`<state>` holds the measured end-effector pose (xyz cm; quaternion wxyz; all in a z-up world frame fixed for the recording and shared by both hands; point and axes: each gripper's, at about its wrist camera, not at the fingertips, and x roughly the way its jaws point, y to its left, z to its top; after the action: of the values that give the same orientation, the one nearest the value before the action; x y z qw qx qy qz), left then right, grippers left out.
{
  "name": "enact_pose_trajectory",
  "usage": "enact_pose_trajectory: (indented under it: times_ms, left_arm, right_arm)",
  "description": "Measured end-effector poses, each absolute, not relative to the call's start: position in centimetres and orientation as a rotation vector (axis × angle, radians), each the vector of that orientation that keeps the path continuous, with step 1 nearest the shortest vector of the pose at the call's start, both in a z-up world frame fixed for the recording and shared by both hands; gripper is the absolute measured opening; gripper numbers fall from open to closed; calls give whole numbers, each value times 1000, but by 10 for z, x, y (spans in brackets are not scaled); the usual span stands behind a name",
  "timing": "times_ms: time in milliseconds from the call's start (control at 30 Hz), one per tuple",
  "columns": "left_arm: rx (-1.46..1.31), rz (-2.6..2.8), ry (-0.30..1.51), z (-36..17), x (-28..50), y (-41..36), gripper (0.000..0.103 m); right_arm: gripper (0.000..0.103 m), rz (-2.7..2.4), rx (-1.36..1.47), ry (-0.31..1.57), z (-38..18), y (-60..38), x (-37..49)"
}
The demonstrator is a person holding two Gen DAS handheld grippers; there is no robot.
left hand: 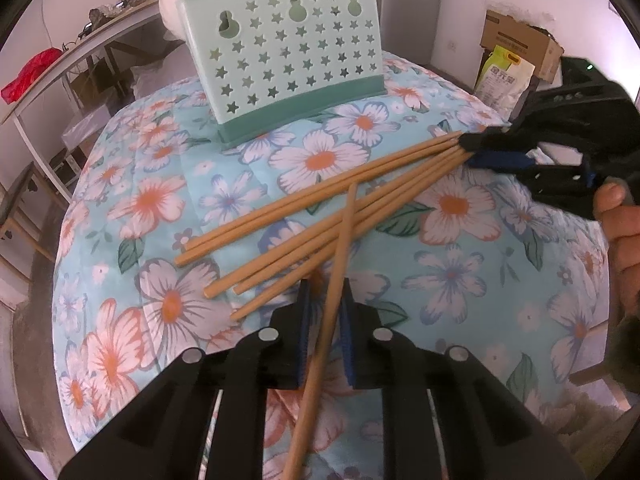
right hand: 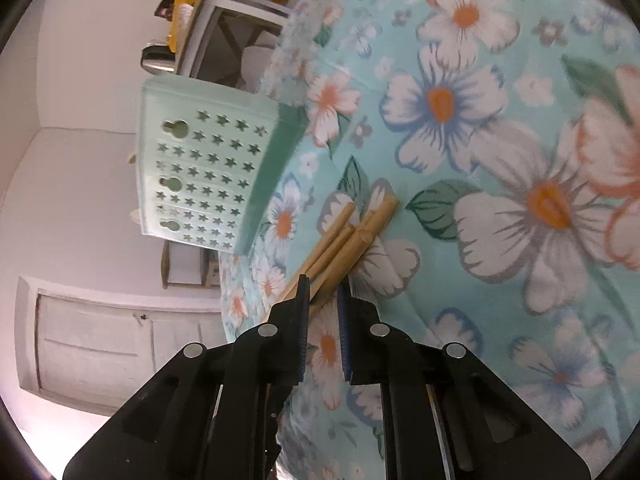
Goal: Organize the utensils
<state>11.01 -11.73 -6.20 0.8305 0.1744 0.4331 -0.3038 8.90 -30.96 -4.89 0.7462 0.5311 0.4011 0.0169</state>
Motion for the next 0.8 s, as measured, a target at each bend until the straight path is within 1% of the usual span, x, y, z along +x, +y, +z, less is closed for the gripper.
enact_pose_trajectory:
  times_ms: [233, 467, 633, 800]
  left_arm:
    - [404, -619, 904, -58, 98, -116, 13]
    - [414, -613, 884, -57, 85, -111, 13]
    - [408, -642, 885, -52, 87, -106, 13]
    - [348, -679, 823, -29, 93, -108, 13]
  right_arm:
    - [9, 8, 1007, 736, -11, -315, 69]
    - [9, 5, 997, 679, -11, -310, 54]
    - [7, -11, 858, 554, 22, -312, 34]
    - [5, -49, 730, 447, 60, -314, 11]
